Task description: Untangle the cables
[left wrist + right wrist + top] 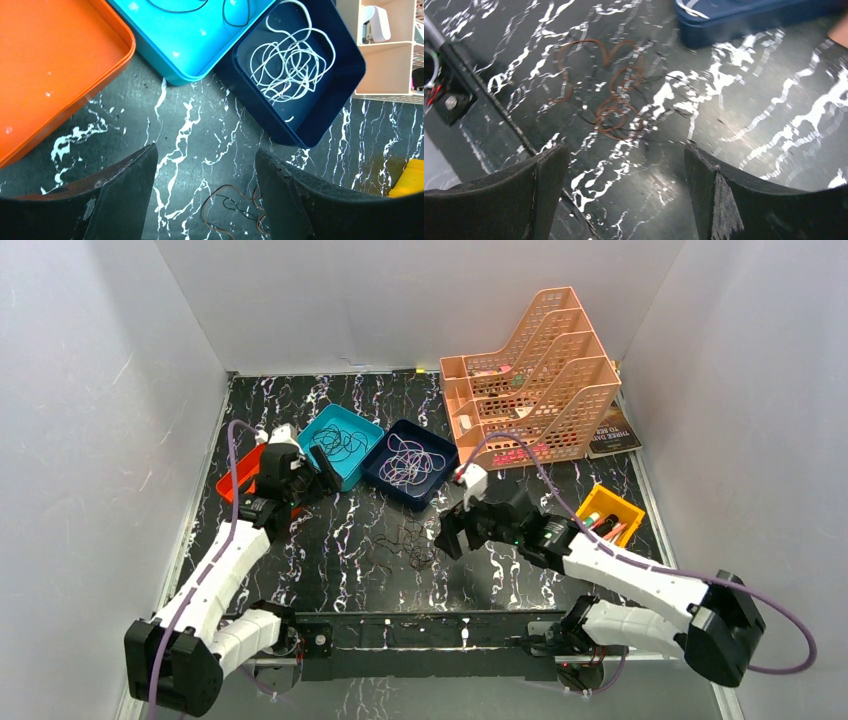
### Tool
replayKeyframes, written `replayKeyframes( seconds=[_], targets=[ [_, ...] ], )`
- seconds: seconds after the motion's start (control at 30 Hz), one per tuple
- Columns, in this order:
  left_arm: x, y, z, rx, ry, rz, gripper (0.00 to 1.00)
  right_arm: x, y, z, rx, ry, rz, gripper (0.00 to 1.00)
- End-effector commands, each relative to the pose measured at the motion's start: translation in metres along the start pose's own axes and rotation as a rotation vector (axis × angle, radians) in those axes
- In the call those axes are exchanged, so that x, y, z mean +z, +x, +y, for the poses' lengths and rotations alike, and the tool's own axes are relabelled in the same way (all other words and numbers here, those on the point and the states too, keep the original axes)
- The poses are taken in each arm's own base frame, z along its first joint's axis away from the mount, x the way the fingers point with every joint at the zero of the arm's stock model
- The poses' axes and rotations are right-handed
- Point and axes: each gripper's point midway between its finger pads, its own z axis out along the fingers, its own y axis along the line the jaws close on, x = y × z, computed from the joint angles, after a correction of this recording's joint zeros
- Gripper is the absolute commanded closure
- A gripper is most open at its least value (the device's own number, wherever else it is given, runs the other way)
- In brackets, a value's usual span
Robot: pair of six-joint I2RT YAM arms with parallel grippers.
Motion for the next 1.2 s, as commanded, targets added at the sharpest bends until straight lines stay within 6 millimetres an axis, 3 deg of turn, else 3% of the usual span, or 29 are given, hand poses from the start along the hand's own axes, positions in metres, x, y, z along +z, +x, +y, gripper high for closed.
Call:
replayKeyframes(
  seconds=[0.0,0.13,0.33,0.63,0.77,0.9,1.03,1.17],
  targets=[
    [-0.010,0.011,0.010,-0.024,-0.031,0.012,0.30,0.010,-0.036,0.051,-0.148,-0.154,-0.057,0.08],
    [-0.017,0.010,0.013,-0.015,-0.035,-0.003,0.29,0.031,-0.031,0.072,-0.201,-0.217,0.006,0.12],
    [-0.023,0.009,0.017,-0.003,-0.055,-0.015,0.29,0.064,-0.020,0.081,-0.213,-0.234,0.081,0.22],
    [-0.024,0.009,0.020,-0.002,-0.063,-0.017,0.28,0.092,-0.007,0.076,-0.214,-0.192,0.121,0.47],
    [-0.024,0.010,0.022,-0.001,-0.069,-0.018,0.28,0.094,-0.008,0.073,-0.202,-0.168,0.115,0.63],
    [-0.024,0.012,0.023,0.000,-0.069,-0.018,0.28,0.086,-0.022,0.072,-0.174,-0.142,0.062,0.75],
    [-0.025,0.013,0.023,0.000,-0.067,-0.021,0.27,0.078,-0.034,0.068,-0.137,-0.099,0.018,0.94],
    [-0.026,0.012,0.022,0.000,-0.060,-0.021,0.27,0.065,-0.048,0.066,-0.105,-0.072,-0.027,0.97]
  ],
)
